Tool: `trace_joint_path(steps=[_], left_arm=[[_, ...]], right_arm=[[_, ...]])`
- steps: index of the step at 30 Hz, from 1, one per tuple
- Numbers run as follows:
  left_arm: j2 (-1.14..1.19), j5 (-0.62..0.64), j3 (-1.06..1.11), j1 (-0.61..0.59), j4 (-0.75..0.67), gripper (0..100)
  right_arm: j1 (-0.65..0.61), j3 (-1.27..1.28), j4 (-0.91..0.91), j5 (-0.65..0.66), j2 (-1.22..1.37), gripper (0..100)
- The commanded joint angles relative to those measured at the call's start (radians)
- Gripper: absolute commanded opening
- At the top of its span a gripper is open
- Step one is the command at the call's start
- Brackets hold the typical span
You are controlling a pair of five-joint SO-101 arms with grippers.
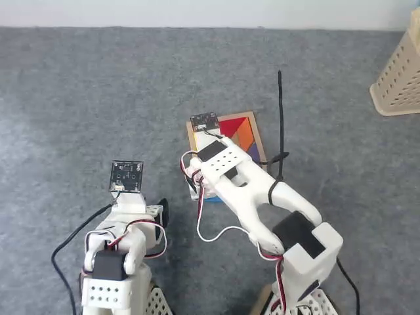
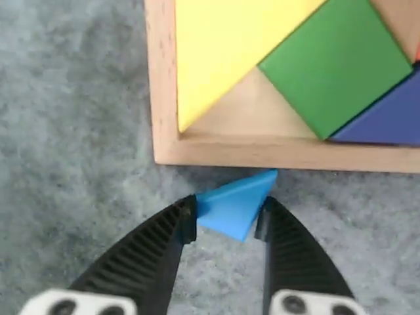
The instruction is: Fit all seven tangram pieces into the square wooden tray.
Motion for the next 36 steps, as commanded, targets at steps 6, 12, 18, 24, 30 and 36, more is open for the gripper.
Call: trace_joint_path(steps=[6,12,18,24,30,36], left_arm=[[-0.020,0.006,-0.002,-0.005,-0.006,15],[-0.020,0.006,-0.002,-0.005,-0.006,15],[-0.020,0.006,-0.002,-0.005,-0.006,15],[-0.020,0.006,-0.002,-0.005,-0.006,15],[-0.020,0.006,-0.002,-0.005,-0.006,15],[-0.020,0.006,-0.002,-0.005,-0.006,15]], right_arm=[[0.232,0.003,0.211,0.215,-0.022,1.7],[0.329,0.003,0.243,0.299,-0.094,1.3],[0.240,0.035,0.199,0.265,-0.300,1.7],[0.035,0.035,0.148,0.264,-0.375,17.5],[0.005,0.011,0.119,0.127,-0.197,18.0],[0.001,-0.064,0.120,0.110,-0.058,15.9]])
